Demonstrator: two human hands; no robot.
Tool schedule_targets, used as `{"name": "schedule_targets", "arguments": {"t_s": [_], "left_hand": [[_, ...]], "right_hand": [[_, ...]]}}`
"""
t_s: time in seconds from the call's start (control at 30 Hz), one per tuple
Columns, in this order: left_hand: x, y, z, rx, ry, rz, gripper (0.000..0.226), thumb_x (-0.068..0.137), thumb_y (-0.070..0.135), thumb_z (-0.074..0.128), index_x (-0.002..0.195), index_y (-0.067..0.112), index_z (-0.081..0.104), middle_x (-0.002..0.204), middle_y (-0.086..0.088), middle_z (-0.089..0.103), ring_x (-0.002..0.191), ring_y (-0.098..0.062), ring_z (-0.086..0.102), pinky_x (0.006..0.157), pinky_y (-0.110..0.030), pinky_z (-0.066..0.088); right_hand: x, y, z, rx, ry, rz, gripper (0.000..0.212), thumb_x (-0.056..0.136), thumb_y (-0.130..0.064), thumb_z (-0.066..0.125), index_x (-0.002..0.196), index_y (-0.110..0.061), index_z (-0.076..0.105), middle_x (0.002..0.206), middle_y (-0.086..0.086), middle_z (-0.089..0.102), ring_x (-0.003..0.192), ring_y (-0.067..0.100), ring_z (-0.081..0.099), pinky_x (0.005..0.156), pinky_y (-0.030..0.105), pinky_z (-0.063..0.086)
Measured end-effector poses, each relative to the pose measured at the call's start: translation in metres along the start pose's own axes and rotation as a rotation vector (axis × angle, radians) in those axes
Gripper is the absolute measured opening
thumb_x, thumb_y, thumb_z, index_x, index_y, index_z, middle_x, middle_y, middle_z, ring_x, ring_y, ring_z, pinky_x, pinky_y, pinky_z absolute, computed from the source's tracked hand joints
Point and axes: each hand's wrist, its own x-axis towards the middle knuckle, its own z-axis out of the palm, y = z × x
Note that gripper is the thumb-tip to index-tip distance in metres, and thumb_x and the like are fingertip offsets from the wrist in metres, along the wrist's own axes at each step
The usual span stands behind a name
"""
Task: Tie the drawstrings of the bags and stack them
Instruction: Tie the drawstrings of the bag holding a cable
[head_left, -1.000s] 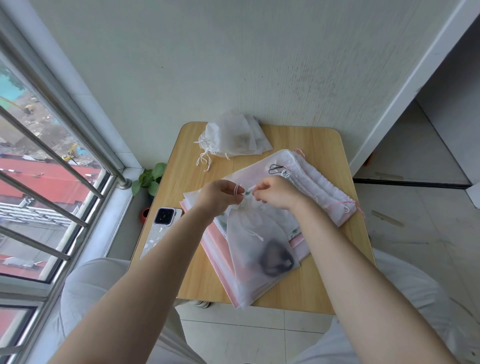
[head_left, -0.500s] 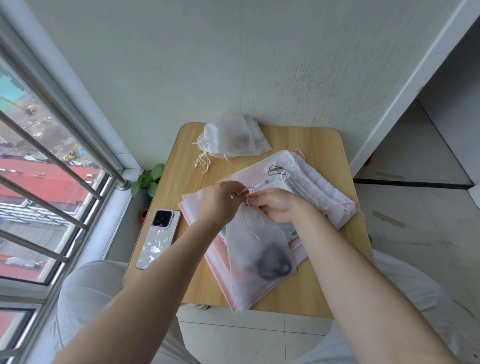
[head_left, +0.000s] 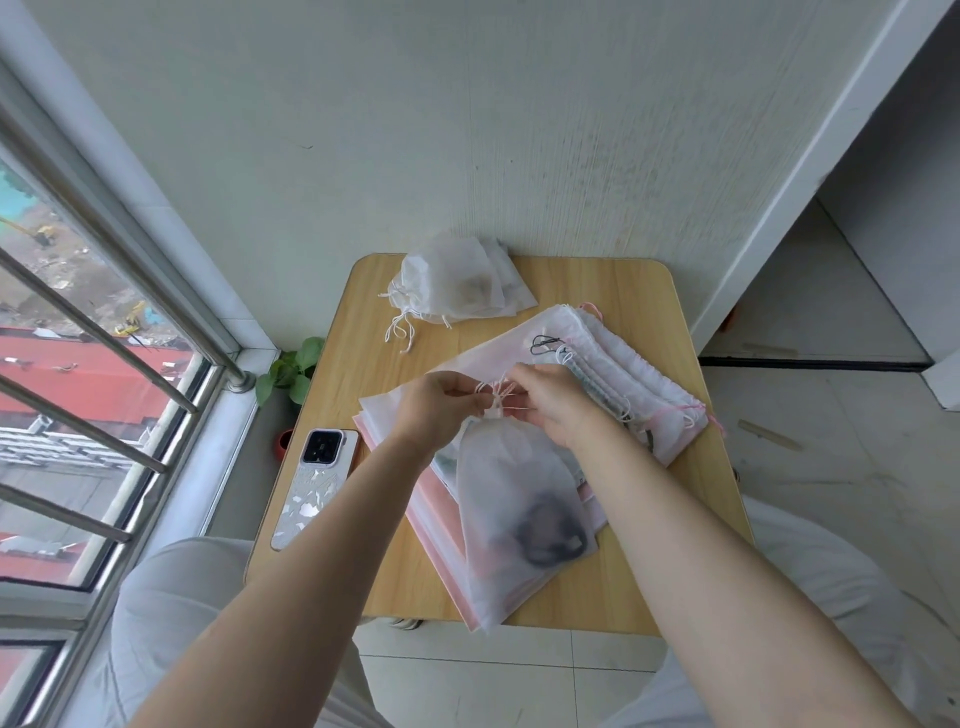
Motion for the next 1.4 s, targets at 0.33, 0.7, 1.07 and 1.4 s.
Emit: {"name": "schedule_targets", "arguments": {"t_s": [0.33, 0.7, 1.07, 1.4], "left_hand": [[-0.004, -0.006, 0.002, -0.12, 0.009, -0.081, 0.018, 0.09, 0.022, 0.069, 0.082, 0.008, 0.075, 0.082, -0.002, 0.075, 0.072, -0.013, 0.06, 0.078, -0.027, 0.055], [0.001, -0.013, -0.004, -0.174, 0.194, -0.186, 0.023, 0.089, 0.009, 0.059, 0.067, 0.011, 0.062, 0.073, -0.006, 0.07, 0.066, -0.016, 0.06, 0.063, -0.026, 0.046], [0.009, -0.009, -0.011, -0.158, 0.162, -0.174, 0.014, 0.089, 0.009, 0.057, 0.077, 0.006, 0.064, 0.075, -0.008, 0.07, 0.058, -0.017, 0.062, 0.059, -0.028, 0.046], [0.005, -0.008, -0.008, 0.416, 0.09, 0.355, 0.037, 0.082, 0.0, 0.054, 0.111, 0.019, 0.065, 0.107, 0.003, 0.068, 0.101, -0.017, 0.06, 0.088, -0.028, 0.046]], "right_hand": [[-0.003, -0.006, 0.0, 0.607, 0.059, 0.089, 0.021, 0.097, -0.022, 0.058, 0.084, -0.008, 0.05, 0.08, 0.011, 0.056, 0.074, 0.022, 0.061, 0.064, 0.033, 0.056], [-0.005, -0.014, -0.008, 0.322, 0.046, 0.067, 0.039, 0.1, -0.023, 0.044, 0.065, -0.021, 0.028, 0.046, -0.006, 0.019, 0.036, 0.01, 0.014, 0.037, 0.022, 0.011], [-0.019, -0.014, -0.016, -0.846, -0.207, -0.169, 0.01, 0.087, -0.017, 0.067, 0.097, -0.013, 0.067, 0.088, -0.002, 0.062, 0.064, 0.007, 0.052, 0.05, 0.011, 0.041], [-0.019, -0.023, -0.008, -0.913, -0.271, -0.237, 0.015, 0.083, -0.019, 0.073, 0.096, -0.012, 0.072, 0.091, -0.005, 0.069, 0.086, 0.01, 0.062, 0.078, 0.022, 0.047]]}}
